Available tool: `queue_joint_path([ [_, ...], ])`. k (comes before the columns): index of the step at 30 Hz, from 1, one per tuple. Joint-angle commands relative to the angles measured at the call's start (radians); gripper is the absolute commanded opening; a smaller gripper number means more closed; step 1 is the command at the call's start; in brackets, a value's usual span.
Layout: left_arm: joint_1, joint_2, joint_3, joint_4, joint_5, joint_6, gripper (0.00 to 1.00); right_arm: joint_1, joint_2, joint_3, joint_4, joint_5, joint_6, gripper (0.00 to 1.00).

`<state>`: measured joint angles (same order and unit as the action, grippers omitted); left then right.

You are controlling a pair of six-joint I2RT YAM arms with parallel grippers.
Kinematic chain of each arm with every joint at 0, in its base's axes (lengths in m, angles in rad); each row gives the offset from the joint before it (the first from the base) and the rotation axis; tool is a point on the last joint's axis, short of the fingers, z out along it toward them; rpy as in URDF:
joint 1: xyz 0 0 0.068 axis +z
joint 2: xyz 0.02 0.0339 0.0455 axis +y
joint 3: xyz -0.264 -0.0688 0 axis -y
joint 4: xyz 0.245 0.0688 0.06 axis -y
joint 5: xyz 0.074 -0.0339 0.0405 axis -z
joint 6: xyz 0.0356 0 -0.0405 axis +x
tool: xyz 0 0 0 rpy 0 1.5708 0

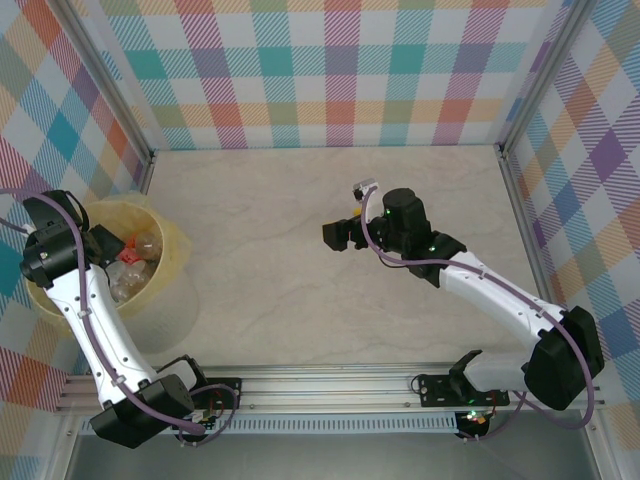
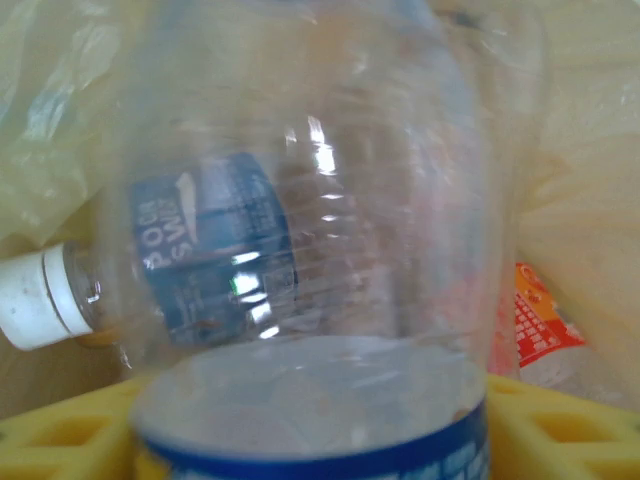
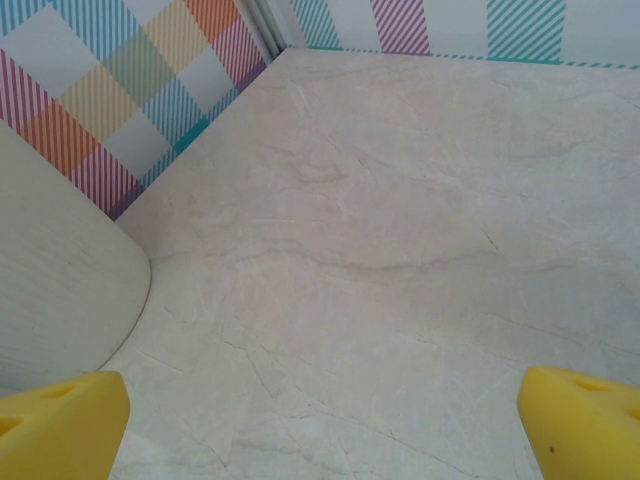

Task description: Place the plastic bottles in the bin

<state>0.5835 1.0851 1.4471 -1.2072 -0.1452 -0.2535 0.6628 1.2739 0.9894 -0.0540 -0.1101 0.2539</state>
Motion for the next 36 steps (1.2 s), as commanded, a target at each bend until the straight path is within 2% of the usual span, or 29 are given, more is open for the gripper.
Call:
queue_joint_path([
  [1, 0.007, -0.003, 0.04, -0.072, -0.047, -0.015, 0.81, 0.006, 0.004, 0.023, 0.0, -0.01, 0.004, 1.0],
  [3, 0.008, -0.008, 0.092, -0.1, -0.081, -0.017, 0.85, 0.006, 0.008, 0.025, 0.001, -0.013, 0.004, 1.0],
  [7, 0.008, -0.013, 0.192, -0.135, -0.062, -0.027, 0.87, 0.006, 0.016, 0.026, 0.004, -0.014, 0.01, 1.0],
  [9, 0.007, -0.014, 0.233, -0.131, -0.02, -0.034, 0.87, 0.006, 0.016, 0.026, 0.005, -0.014, 0.015, 1.0],
  [12, 0.007, -0.002, 0.242, -0.081, 0.105, -0.047, 0.89, 0.006, 0.013, 0.025, 0.004, -0.013, 0.019, 1.0],
  [15, 0.007, 0.031, 0.183, -0.029, 0.177, -0.076, 0.89, 0.006, 0.009, 0.02, 0.002, -0.008, 0.018, 1.0],
  [20, 0.007, 0.019, 0.002, 0.028, 0.142, -0.139, 0.91, 0.006, 0.001, 0.015, 0.002, 0.0, 0.015, 1.0],
  [25, 0.007, -0.015, -0.081, 0.05, 0.186, -0.145, 0.9, 0.006, -0.001, 0.017, 0.002, 0.006, 0.005, 1.0],
  [33, 0.006, -0.012, 0.128, -0.007, 0.234, -0.157, 0.91, 0.006, 0.0, 0.014, 0.012, 0.007, 0.011, 1.0],
  [35, -0.002, -0.019, 0.183, 0.001, 0.291, -0.167, 1.0, 0.006, -0.004, 0.012, 0.019, 0.011, 0.013, 1.0],
  [36, -0.014, -0.027, 0.194, 0.016, 0.317, -0.176, 1.0, 0.006, -0.005, 0.011, 0.021, 0.014, 0.013, 1.0],
])
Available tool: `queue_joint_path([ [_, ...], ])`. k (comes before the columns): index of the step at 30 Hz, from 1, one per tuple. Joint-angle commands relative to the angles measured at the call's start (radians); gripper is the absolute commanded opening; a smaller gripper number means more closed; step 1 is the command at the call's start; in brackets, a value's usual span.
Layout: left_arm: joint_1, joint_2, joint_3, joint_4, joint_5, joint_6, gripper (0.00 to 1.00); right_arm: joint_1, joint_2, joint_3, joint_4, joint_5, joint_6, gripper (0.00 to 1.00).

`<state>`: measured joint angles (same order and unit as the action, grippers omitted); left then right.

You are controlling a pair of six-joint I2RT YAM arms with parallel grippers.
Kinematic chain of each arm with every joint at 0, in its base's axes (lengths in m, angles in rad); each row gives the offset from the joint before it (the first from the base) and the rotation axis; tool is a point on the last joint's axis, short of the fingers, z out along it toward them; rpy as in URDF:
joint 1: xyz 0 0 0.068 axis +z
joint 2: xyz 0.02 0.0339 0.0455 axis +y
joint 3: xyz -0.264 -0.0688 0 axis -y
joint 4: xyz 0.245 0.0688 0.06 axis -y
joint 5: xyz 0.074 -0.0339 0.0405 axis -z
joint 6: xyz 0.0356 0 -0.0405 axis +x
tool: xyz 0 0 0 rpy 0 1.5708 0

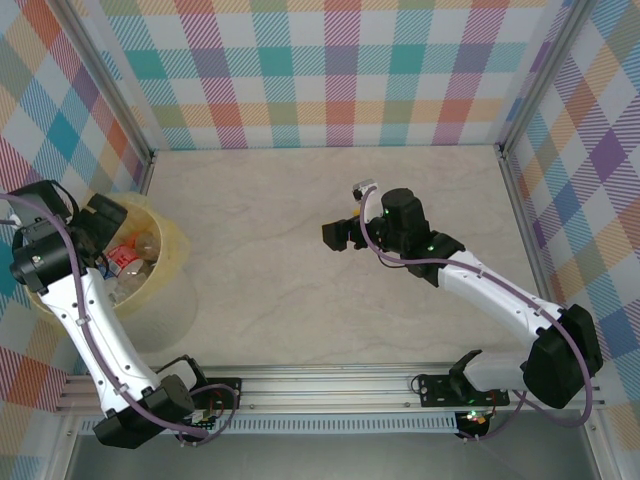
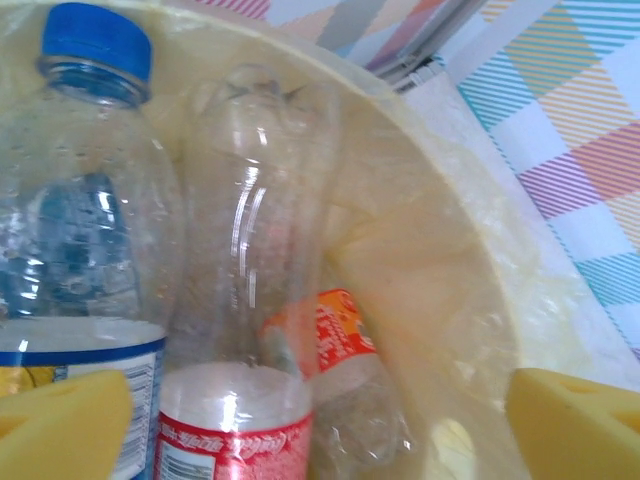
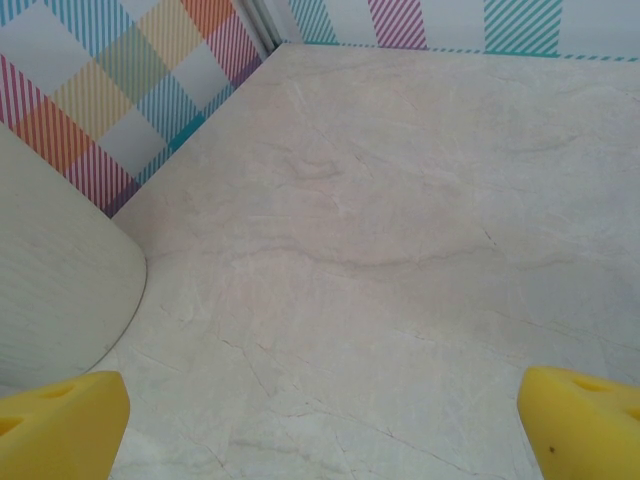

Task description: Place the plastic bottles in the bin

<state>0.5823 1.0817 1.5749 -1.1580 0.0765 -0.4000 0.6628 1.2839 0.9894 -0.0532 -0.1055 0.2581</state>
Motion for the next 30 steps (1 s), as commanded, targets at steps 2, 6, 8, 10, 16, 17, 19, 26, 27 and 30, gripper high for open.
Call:
queue_joint_path([
  [2, -0.062, -0.051, 0.076, 0.022, 0.138, -0.065, 1.0, 0.005, -0.019, 0.006, 0.03, 0.027, 0.007, 1.0],
  [6, -0.239, -0.077, 0.082, 0.104, 0.092, -0.118, 1.0, 0.006, -0.031, 0.007, 0.042, 0.099, 0.0, 1.0],
  [8, -0.353, -0.069, 0.08, 0.146, 0.046, -0.129, 1.0, 0.004, -0.037, 0.013, 0.035, 0.147, -0.004, 1.0],
  [10, -0.445, -0.06, 0.063, 0.186, 0.003, -0.138, 1.0, 0.004, -0.048, 0.014, 0.034, 0.173, -0.017, 1.0],
  [16, -0.732, 0.0, -0.019, 0.34, -0.129, -0.094, 1.0, 0.003, -0.111, -0.026, 0.026, 0.277, -0.072, 1.0],
  [17, -0.783, 0.018, -0.03, 0.37, -0.155, -0.077, 1.0, 0.0, -0.125, -0.035, 0.021, 0.304, -0.081, 1.0],
  [19, -0.854, 0.051, -0.06, 0.429, -0.197, -0.045, 1.0, -0.011, -0.146, -0.044, -0.002, 0.347, -0.096, 1.0],
  [26, -0.979, 0.133, -0.217, 0.619, -0.287, 0.071, 1.0, -0.127, -0.191, -0.066, -0.073, 0.445, -0.125, 1.0],
  [27, -0.988, 0.138, -0.239, 0.637, -0.307, 0.092, 1.0, -0.152, -0.194, -0.078, -0.067, 0.453, -0.123, 1.0],
  [30, -0.993, 0.145, -0.345, 0.712, -0.42, 0.145, 1.0, -0.235, -0.197, -0.144, -0.019, 0.479, -0.117, 1.0],
])
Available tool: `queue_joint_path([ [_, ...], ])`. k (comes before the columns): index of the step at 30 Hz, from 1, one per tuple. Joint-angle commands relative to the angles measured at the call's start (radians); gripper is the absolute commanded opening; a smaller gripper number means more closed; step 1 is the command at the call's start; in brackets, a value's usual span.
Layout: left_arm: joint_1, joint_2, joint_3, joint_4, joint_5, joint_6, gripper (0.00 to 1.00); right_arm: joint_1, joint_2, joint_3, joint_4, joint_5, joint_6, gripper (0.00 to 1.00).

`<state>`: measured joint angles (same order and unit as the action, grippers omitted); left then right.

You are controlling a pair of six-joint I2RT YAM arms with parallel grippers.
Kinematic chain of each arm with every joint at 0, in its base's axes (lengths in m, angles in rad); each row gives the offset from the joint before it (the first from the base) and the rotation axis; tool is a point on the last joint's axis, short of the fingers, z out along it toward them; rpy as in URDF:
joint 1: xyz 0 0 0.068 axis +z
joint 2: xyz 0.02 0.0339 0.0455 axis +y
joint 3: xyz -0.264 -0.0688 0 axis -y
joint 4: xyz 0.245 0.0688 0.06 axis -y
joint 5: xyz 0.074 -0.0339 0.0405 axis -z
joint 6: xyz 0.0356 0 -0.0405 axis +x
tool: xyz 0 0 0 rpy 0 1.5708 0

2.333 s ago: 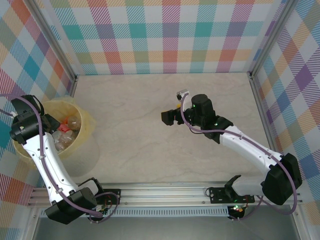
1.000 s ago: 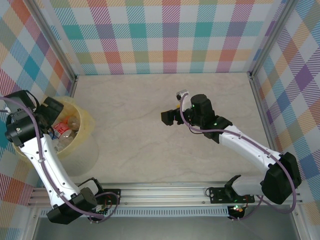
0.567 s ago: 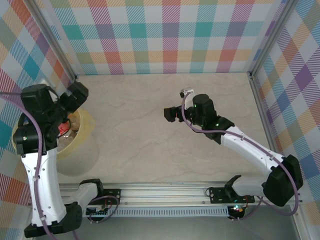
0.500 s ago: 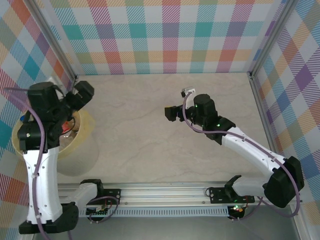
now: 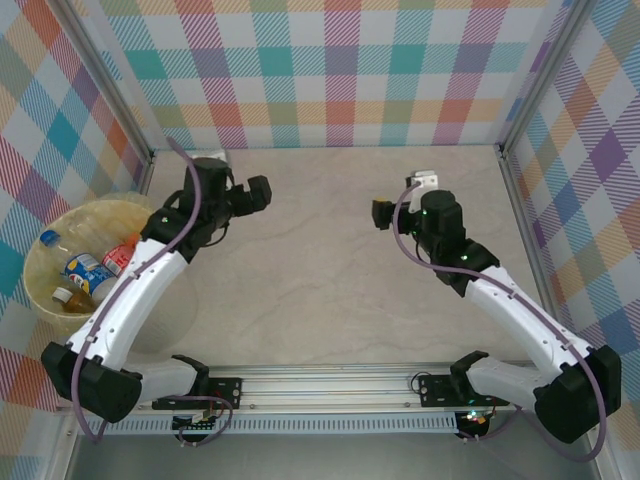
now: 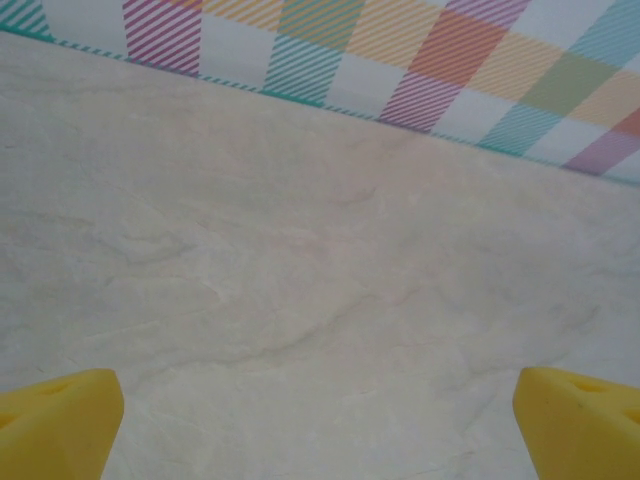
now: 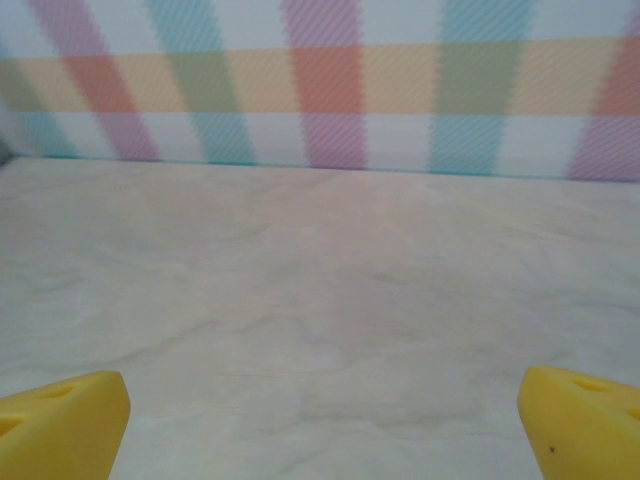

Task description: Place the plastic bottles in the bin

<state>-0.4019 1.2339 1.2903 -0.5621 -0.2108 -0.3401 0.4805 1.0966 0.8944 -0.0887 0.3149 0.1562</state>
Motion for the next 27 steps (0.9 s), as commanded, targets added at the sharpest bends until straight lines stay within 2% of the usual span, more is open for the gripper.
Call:
queue_joint_path([
  [1, -0.008, -0.009, -0.114, 0.147, -0.193, 0.103, 1.0, -0.083, -0.009, -0.068, 0.023, 0.069, 0.003, 1.0],
  [4, 0.005, -0.003, -0.227, 0.22, -0.266, 0.162, 1.0, -0.169, -0.003, -0.111, 0.018, 0.061, 0.054, 1.0],
  [10, 0.078, 0.015, -0.333, 0.27, -0.185, 0.184, 1.0, -0.288, 0.042, -0.257, 0.203, 0.055, -0.002, 1.0],
  [11, 0.103, 0.028, -0.343, 0.275, -0.149, 0.207, 1.0, -0.306, 0.064, -0.268, 0.237, 0.029, -0.031, 1.0],
  [16, 0.115, 0.044, -0.512, 0.558, -0.208, 0.33, 1.0, -0.393, 0.236, -0.245, 0.281, -0.072, -0.108, 1.0],
  [18, 0.133, 0.055, -0.562, 0.631, -0.2, 0.328, 1.0, -0.42, 0.288, -0.253, 0.341, -0.119, -0.126, 1.0],
  [21, 0.167, 0.087, -0.621, 0.732, -0.151, 0.326, 1.0, -0.466, 0.354, -0.26, 0.438, -0.262, -0.109, 1.0],
  [25, 0.199, 0.12, -0.674, 0.852, -0.124, 0.334, 1.0, -0.469, 0.406, -0.273, 0.518, -0.334, -0.151, 1.0],
  [27, 0.229, 0.121, -0.715, 0.923, -0.073, 0.319, 1.0, -0.47, 0.419, -0.335, 0.634, -0.377, -0.168, 1.0],
])
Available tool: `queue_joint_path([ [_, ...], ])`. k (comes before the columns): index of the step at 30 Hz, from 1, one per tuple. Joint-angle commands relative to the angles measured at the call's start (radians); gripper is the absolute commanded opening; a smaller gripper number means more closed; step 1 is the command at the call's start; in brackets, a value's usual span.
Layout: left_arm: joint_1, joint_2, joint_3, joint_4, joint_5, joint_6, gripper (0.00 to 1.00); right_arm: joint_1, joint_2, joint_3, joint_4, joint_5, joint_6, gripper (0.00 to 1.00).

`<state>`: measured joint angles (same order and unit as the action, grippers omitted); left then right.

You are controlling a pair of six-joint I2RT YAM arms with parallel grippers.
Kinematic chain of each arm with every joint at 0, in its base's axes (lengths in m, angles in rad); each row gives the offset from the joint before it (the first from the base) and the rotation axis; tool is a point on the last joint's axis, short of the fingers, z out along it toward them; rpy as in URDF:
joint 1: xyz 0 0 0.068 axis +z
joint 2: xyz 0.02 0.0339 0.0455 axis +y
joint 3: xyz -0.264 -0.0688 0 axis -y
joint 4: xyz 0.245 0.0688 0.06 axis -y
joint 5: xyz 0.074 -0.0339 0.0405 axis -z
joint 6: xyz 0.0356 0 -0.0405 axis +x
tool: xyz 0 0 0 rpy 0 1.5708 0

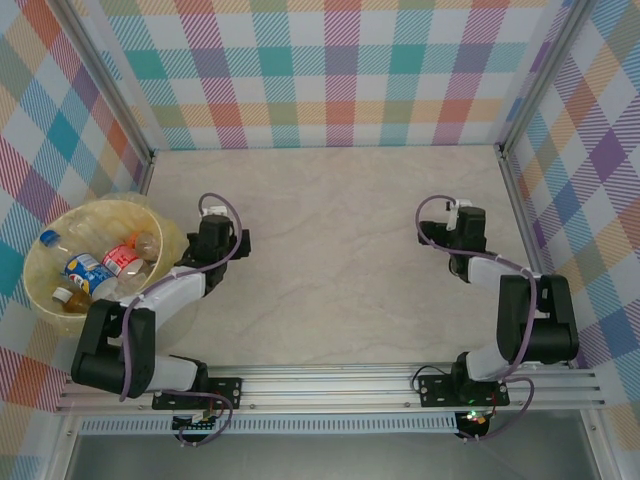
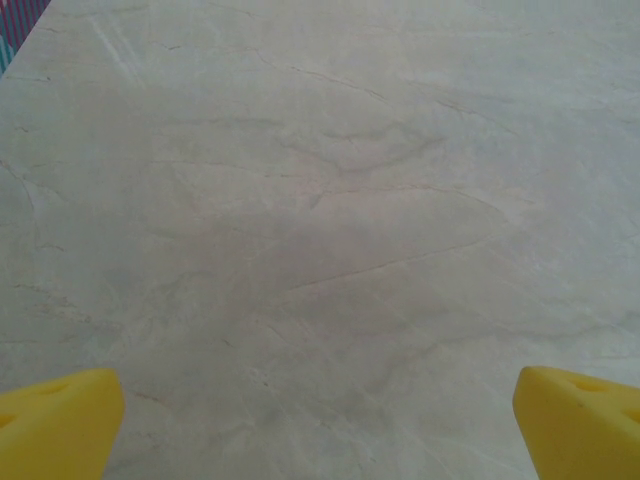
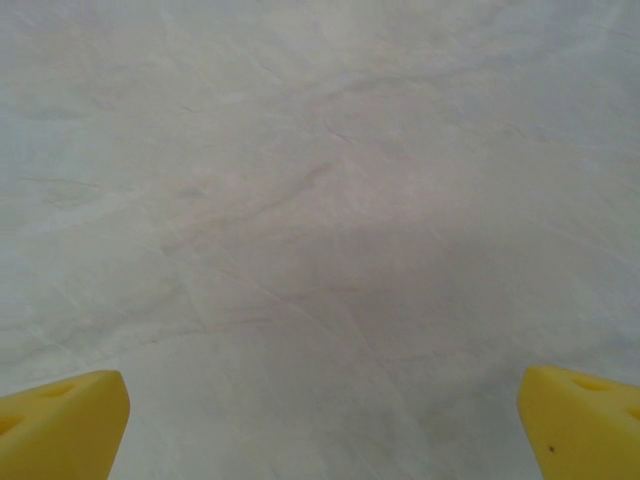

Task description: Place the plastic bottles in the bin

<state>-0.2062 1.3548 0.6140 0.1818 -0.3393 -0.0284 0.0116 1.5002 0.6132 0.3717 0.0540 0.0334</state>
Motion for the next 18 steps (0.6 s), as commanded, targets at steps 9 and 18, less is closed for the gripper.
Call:
queue_joint_path([
  [9, 0.105, 0.073, -0.116, 0.333, 0.194, 0.047, 1.0, -0.007, 0.04, -0.2, 0.462, -0.078, -0.024, 1.0],
  [18, 0.109, 0.206, -0.24, 0.71, 0.15, 0.049, 1.0, -0.007, 0.036, -0.204, 0.464, -0.077, -0.024, 1.0],
])
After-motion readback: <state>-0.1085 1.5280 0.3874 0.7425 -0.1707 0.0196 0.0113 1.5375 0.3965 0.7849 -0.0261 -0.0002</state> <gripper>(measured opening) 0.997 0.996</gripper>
